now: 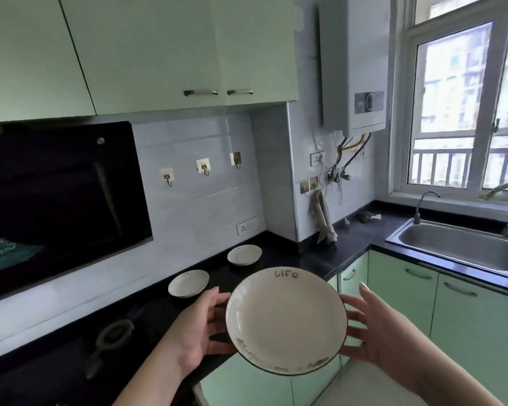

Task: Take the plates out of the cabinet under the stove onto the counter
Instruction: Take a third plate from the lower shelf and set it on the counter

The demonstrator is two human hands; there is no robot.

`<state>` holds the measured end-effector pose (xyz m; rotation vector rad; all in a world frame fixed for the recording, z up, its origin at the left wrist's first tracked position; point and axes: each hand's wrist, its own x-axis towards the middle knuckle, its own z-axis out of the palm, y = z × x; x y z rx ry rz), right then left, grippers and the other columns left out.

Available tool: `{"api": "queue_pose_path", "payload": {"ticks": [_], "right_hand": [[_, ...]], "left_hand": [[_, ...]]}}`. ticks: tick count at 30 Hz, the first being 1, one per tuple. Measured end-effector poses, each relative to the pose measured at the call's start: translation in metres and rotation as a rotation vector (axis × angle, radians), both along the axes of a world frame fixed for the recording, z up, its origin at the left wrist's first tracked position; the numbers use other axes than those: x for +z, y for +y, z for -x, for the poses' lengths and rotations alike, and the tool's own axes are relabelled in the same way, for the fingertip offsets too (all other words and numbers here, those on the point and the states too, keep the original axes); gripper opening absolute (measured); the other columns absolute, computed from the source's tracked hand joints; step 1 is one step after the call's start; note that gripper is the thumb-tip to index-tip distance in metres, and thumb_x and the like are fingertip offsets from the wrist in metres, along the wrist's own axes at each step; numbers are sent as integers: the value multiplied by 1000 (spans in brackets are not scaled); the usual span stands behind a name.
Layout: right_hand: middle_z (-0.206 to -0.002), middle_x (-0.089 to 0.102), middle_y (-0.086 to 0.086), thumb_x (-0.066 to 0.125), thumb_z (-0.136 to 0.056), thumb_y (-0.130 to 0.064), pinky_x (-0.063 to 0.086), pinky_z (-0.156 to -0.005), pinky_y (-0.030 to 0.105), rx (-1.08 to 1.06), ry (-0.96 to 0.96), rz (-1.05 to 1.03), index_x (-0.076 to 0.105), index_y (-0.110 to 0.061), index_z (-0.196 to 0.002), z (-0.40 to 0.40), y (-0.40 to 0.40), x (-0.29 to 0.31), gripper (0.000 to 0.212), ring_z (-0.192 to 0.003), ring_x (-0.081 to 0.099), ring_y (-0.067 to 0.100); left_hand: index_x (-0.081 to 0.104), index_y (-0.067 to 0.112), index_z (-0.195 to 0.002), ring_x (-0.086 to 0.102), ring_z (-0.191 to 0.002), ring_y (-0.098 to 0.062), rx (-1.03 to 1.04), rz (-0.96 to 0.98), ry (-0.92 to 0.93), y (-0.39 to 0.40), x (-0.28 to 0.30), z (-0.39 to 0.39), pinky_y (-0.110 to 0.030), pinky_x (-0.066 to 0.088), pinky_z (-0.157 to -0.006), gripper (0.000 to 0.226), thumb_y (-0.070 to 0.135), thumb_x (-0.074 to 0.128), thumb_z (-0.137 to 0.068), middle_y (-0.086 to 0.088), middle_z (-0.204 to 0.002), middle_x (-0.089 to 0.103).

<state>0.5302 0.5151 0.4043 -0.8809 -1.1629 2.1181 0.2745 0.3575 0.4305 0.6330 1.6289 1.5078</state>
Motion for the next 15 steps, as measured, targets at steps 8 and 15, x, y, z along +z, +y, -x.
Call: {"api": "queue_pose_path", "payload": {"ticks": [8,15], "right_hand": [[-107,69,11,39,-100,-48,58,-66,40,21,-19,12,66,-17,-117,-47,79,-9,44,-88,70,26],[-106,70,11,51,-97,-41,58,-67,39,96,-34,-7,75,-20,-103,-23,109,-23,32,-87,70,25]], "left_hand": [[66,14,-119,72,-82,-25,59,38,-36,67,-18,-57,-39,57,-58,43,42,39,-101,-17,-105,72],[68,15,-116,69,-84,-27,198,32,-69,80,-40,-53,-38,56,-54,39,38,41,-100,-17,-105,71]]}}
